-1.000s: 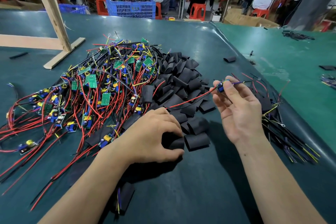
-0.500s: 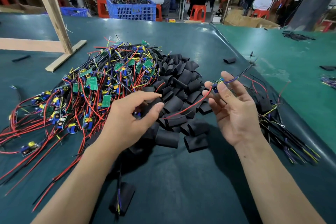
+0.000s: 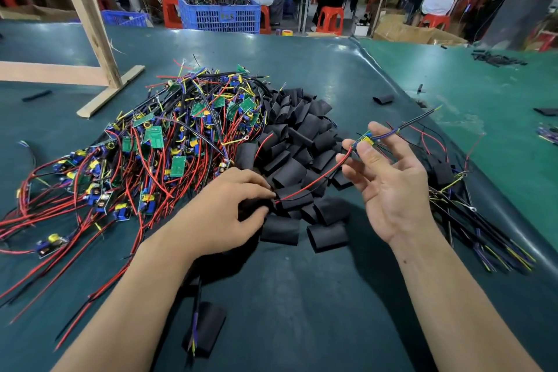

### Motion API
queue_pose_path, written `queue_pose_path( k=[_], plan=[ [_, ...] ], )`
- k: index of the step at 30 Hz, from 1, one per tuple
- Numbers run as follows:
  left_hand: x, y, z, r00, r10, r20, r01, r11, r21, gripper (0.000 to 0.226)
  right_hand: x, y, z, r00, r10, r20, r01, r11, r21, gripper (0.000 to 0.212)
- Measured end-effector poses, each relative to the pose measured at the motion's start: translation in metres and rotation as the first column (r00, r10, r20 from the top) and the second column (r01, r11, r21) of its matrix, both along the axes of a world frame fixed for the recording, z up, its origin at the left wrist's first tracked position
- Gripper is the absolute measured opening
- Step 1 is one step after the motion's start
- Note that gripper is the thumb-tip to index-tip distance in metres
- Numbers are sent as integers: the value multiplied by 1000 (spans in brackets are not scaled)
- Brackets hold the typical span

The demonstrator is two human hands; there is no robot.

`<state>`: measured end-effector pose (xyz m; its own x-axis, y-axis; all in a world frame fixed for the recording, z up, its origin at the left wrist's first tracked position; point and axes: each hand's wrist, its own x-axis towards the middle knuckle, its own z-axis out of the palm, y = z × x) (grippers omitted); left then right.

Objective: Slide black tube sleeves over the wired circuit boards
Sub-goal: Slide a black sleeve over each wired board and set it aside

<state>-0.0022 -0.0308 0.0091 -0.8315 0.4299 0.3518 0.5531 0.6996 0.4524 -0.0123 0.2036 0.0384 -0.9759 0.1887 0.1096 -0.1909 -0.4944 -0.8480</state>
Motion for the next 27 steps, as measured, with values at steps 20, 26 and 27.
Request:
queue_pose_path(
  k=[20, 26, 27],
  plan=[
    [2, -2, 6, 992, 102, 71, -114, 976, 188, 45, 0, 3, 0, 1000, 26, -2, -26, 1000, 6, 17],
    [0, -4, 6, 994, 70, 84, -101, 887, 451, 46, -2, 10, 5, 999, -38, -18, 37, 998, -47, 14],
    [-1, -4, 6, 993, 62, 98, -102, 869, 484, 47, -2, 10, 5, 999, -41, -21, 40, 998, -49, 14]
  ],
)
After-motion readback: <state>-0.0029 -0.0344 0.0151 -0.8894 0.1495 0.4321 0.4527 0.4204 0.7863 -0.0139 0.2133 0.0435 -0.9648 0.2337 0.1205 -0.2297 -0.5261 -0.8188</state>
